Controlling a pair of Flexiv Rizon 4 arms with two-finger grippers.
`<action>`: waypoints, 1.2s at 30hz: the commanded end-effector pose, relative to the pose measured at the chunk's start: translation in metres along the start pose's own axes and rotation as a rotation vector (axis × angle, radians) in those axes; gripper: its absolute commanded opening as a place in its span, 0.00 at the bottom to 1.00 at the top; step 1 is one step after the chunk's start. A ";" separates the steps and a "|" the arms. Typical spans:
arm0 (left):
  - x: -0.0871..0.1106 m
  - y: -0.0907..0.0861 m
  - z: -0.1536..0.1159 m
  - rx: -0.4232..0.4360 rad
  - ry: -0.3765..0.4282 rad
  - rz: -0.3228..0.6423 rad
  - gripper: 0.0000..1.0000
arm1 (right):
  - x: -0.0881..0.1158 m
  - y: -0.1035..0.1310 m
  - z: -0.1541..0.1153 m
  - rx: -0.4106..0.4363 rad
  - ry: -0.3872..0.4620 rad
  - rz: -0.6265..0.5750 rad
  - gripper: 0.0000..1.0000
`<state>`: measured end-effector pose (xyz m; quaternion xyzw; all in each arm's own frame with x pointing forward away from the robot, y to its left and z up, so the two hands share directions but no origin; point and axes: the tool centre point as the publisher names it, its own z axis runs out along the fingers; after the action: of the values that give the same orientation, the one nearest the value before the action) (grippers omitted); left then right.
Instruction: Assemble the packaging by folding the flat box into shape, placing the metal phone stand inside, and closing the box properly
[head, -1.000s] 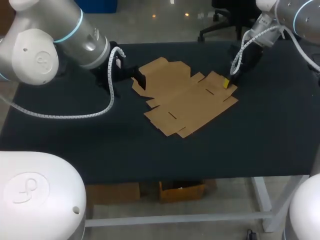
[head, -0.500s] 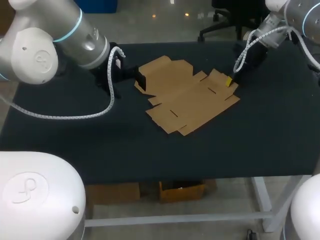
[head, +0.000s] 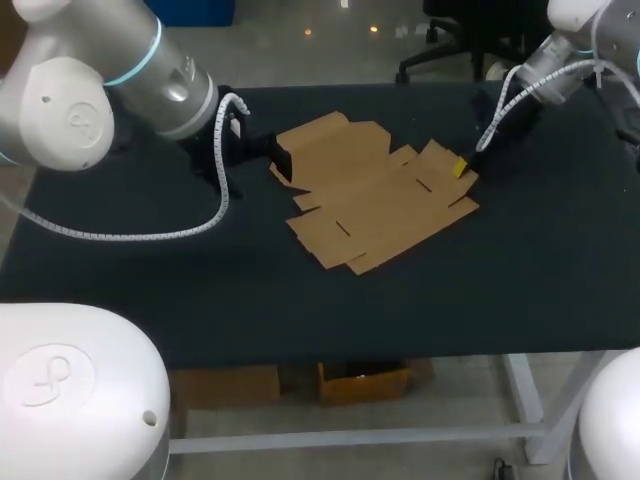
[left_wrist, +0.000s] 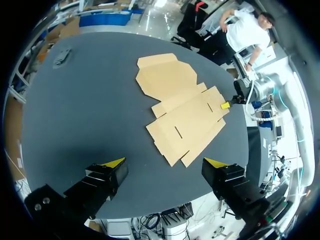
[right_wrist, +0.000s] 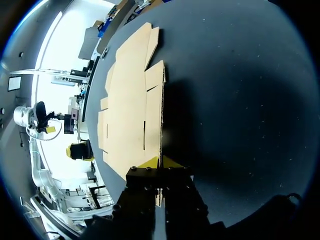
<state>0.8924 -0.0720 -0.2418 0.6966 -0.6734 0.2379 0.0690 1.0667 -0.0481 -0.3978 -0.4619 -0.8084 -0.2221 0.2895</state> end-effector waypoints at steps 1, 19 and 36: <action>0.000 0.002 -0.001 0.003 -0.006 -0.009 1.00 | 0.015 -0.012 -0.001 -0.155 -0.055 0.002 0.00; -0.005 0.001 -0.001 0.003 -0.009 -0.053 1.00 | 0.030 -0.028 0.002 -0.318 -0.049 0.048 0.00; -0.012 0.003 -0.001 0.000 -0.005 -0.088 1.00 | 0.044 -0.046 0.014 -0.383 -0.014 0.141 0.00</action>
<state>0.8902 -0.0611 -0.2473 0.7248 -0.6429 0.2345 0.0797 1.0122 -0.0341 -0.3825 -0.5446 -0.7468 -0.2885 0.2500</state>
